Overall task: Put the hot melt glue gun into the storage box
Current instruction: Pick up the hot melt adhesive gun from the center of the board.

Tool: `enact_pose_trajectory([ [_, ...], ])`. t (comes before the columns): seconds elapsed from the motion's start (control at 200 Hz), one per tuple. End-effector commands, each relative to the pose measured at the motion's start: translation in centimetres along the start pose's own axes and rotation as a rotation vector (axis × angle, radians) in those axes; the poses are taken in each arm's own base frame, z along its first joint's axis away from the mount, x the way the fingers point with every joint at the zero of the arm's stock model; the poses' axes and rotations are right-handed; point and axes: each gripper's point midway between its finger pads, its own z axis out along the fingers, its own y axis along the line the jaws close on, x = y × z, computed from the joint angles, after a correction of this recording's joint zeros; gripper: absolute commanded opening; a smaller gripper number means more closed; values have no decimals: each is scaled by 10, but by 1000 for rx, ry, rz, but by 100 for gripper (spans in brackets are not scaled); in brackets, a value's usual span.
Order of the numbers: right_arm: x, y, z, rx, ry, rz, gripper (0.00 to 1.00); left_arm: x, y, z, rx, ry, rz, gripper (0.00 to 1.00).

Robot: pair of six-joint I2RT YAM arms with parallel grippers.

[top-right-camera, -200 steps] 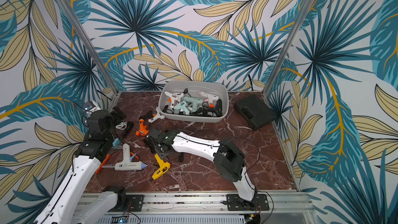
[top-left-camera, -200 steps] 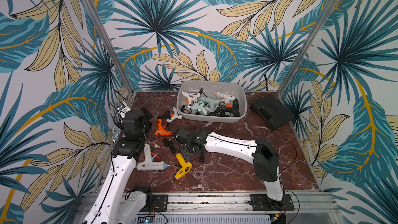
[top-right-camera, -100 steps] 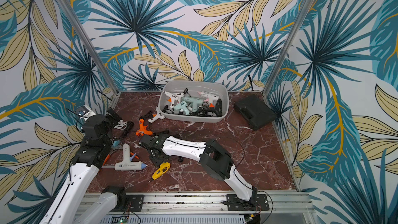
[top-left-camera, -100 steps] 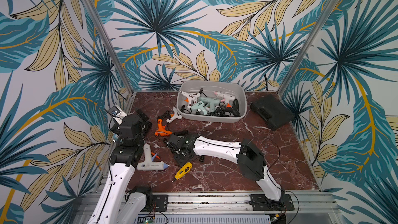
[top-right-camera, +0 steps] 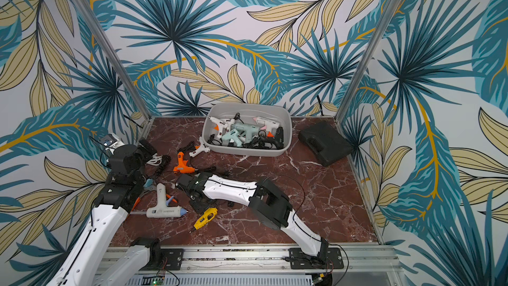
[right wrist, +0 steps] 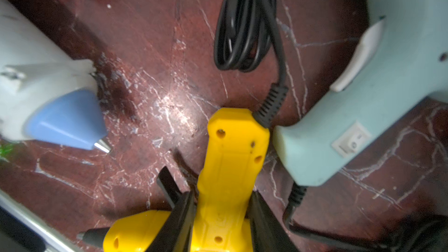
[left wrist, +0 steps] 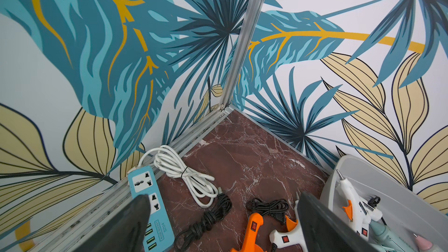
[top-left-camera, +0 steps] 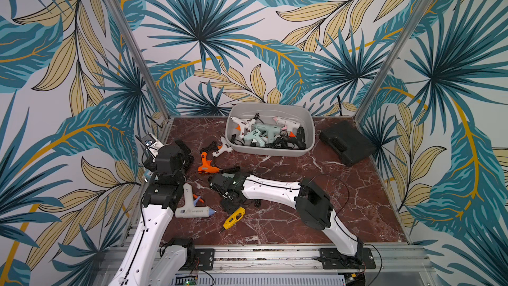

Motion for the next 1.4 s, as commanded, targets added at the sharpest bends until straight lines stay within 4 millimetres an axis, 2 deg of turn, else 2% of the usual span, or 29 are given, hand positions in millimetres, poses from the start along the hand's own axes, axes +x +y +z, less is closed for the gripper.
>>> enact_pose_trajectory([
  [0.0,10,-3,14,25,52,-16,41,-1,1,2,-2,-9,10,100],
  [0.235,13,-4,26,37,73,-19,40,2,1,3,2,1,15,100],
  [0.346,13,-8,27,50,76,-16,29,4,0,4,5,7,17,100],
  [0.481,7,-9,11,53,42,-21,20,5,-1,4,10,11,20,100],
  [0.631,-3,-15,-24,82,-28,-31,11,7,-3,6,15,19,24,100],
  [0.816,-13,-31,-79,117,-138,-26,8,9,-9,7,39,36,24,100],
  [1.102,-23,-47,-151,21,-259,33,6,10,-15,7,67,50,24,100],
  [1.252,-31,-72,-187,12,-337,82,4,11,-17,7,77,58,30,100],
  [1.392,-38,-114,-217,39,-406,150,4,12,-20,7,96,68,34,100],
])
